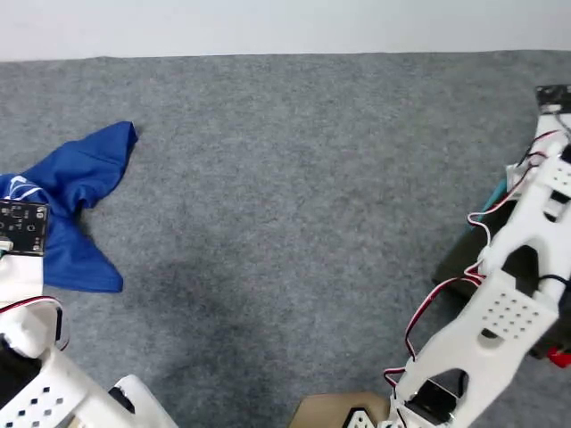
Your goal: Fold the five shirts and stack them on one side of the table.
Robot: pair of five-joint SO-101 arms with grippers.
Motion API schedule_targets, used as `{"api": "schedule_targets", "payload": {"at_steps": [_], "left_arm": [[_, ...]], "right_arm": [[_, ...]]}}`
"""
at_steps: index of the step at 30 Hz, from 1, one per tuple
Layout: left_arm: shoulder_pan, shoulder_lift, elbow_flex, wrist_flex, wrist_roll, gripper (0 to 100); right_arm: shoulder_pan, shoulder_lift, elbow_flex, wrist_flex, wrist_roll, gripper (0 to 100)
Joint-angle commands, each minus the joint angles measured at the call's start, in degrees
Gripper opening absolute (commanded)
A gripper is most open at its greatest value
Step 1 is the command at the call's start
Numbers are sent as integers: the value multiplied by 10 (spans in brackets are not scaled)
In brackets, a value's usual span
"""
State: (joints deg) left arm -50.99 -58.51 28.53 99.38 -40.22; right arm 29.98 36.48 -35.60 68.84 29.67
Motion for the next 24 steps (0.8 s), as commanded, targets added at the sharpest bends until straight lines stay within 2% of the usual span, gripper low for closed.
{"api": "schedule_targets", "payload": {"at_steps": [1, 8, 12, 16, 20, 24], "left_arm": [[2, -4, -3, 3, -4, 119], [3, -2, -4, 2, -4, 120], [2, 11, -2, -13, -4, 123], [-1, 72, -3, -79, -4, 124], [1, 186, -9, -142, -3, 148], [1, 312, -55, -161, -2, 183]], "right_arm": [[-7, -81, -33, 64, -8, 9], [-23, -151, -33, 252, -8, 9], [-60, -158, -28, 344, -9, 9], [-75, -189, 42, 341, -49, 9], [-93, -228, 110, 341, -55, 9], [-102, -269, 178, 341, -56, 9]]}}
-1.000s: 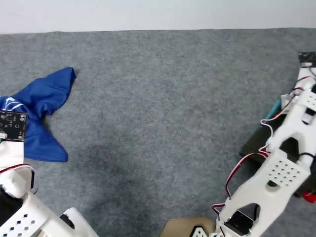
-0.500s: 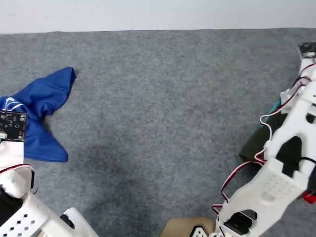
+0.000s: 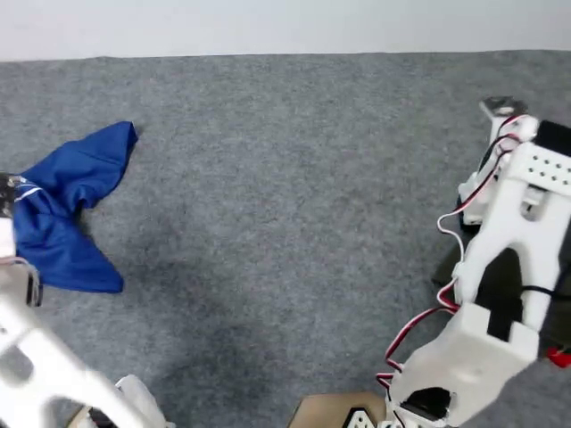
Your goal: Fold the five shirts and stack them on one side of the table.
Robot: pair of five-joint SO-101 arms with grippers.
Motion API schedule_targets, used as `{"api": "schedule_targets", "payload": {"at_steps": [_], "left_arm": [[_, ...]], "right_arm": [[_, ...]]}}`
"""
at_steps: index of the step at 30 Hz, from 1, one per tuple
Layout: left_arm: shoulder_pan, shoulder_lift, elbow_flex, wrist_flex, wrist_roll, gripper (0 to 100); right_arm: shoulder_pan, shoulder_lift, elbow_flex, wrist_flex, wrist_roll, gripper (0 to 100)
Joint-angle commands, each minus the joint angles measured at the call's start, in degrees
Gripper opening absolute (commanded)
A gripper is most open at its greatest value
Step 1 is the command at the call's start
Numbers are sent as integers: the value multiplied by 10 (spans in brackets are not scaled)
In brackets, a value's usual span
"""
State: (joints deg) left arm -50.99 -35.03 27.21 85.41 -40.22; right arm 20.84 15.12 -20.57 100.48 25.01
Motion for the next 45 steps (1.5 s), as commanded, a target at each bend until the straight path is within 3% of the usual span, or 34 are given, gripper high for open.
{"api": "schedule_targets", "payload": {"at_steps": [1, 6, 12, 25, 27, 30, 32, 36, 41, 45], "left_arm": [[2, 108, -57, -21, -2, 197], [3, 287, -131, -40, -4, 255], [23, 477, -224, -40, -4, 257], [69, 745, -452, -40, 21, 254], [73, 783, -483, -39, 33, 227], [92, 827, -502, -29, 27, 100], [113, 840, -503, -5, 0, 2], [143, 804, -524, 72, -4, 3], [188, 693, -600, 147, 55, 3], [246, 578, -631, 150, 133, 3]], "right_arm": [[-13, -65, 45, 24, -10, 9], [-12, -91, 117, 24, -10, 9], [-11, -99, 185, 24, -10, 9], [-14, -100, 193, 24, -55, 9], [-14, -101, 193, 24, -55, 9], [-14, -102, 193, 25, -55, 9], [-14, -113, 193, 25, -55, 9], [-14, -158, 193, 25, -52, 9], [-14, -207, 193, 24, -51, 9], [-14, -236, 193, 24, -51, 9]]}}
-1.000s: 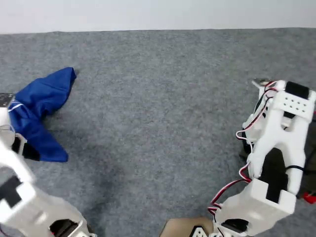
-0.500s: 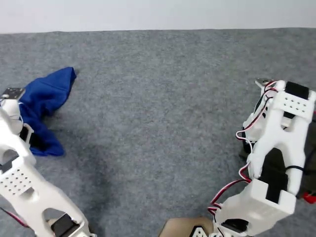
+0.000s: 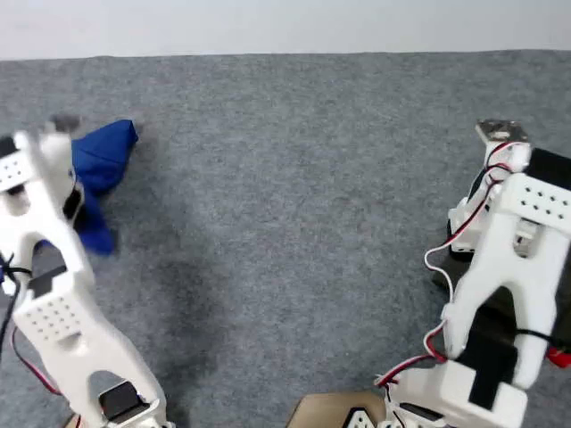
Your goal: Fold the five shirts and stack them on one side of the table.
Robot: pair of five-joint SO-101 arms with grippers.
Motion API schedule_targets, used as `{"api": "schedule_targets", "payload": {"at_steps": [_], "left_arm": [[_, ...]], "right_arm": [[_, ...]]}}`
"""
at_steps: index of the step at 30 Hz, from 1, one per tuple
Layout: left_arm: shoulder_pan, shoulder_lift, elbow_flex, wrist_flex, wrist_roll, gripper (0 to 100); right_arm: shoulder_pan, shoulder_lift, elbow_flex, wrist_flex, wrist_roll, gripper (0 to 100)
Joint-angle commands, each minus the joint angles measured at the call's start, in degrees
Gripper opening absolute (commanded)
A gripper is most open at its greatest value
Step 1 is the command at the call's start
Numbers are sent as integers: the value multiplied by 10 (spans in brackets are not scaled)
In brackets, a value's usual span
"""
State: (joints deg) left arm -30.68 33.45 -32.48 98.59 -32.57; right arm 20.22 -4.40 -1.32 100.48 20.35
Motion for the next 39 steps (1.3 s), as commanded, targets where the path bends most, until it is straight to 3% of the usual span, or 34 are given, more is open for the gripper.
{"api": "schedule_targets", "payload": {"at_steps": [1, 9, 14, 18, 23, 31, 36, 39], "left_arm": [[62, -135, -38, 18, 79, 3], [276, -311, -35, 18, 207, 4], [375, -300, 8, 18, 251, 5], [411, -261, 78, 18, 255, 36], [404, -231, 104, 18, 256, 170], [398, -311, 106, 19, 251, 221], [305, -355, 137, 19, 251, 217], [223, -372, 189, 19, 217, 217]], "right_arm": [[-7, -50, 1, 24, -4, 9], [-27, -97, 1, 24, -4, 9], [-76, -102, 1, 24, -4, 9], [-112, -99, 1, 24, -5, 9], [-142, -98, 2, 23, -5, 9], [-211, -57, 2, 21, -4, 9], [-301, -2, -2, 18, -8, 12], [-354, 30, -4, 0, -7, 76]]}}
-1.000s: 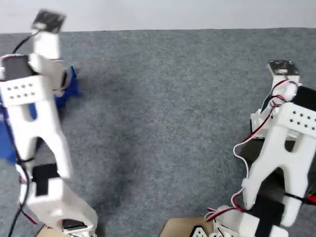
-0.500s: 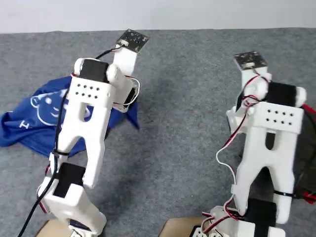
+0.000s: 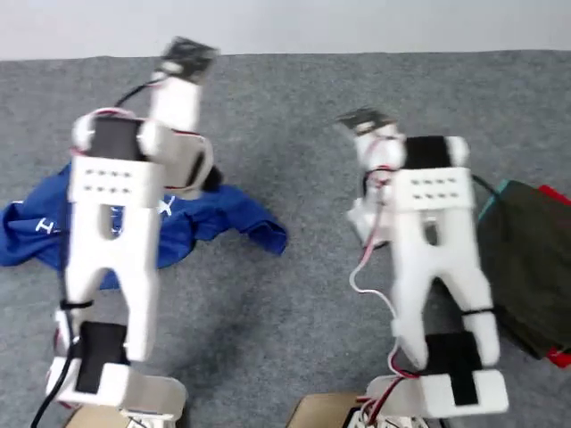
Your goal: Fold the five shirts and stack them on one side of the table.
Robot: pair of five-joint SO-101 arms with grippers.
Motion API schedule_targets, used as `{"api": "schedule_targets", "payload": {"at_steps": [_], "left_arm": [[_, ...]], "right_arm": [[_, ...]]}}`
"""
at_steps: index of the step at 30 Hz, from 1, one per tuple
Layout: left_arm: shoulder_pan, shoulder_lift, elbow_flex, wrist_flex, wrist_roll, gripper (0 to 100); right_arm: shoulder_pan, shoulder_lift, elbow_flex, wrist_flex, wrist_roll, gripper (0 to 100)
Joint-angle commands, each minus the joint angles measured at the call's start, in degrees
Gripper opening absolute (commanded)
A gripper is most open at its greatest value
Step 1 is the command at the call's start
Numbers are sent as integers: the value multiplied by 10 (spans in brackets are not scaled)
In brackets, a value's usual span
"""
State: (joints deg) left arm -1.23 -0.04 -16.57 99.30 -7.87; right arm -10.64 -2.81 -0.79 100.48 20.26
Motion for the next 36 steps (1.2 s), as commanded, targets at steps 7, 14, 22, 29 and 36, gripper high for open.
{"api": "schedule_targets", "payload": {"at_steps": [7, 14, 22, 29, 36], "left_arm": [[-227, -62, 124, 11, -109, 217], [-302, -61, 133, 10, -129, 217], [-321, -61, 133, -10, -129, 217], [-324, -60, 134, -10, -129, 217], [-324, -60, 182, -39, -129, 217]], "right_arm": [[-124, 100, -71, -50, -7, 215], [-179, 210, -165, -91, -7, 241], [-214, 348, -288, -96, -5, 241], [-218, 495, -426, -95, -7, 238], [-229, 593, -556, -81, -4, 173]]}}
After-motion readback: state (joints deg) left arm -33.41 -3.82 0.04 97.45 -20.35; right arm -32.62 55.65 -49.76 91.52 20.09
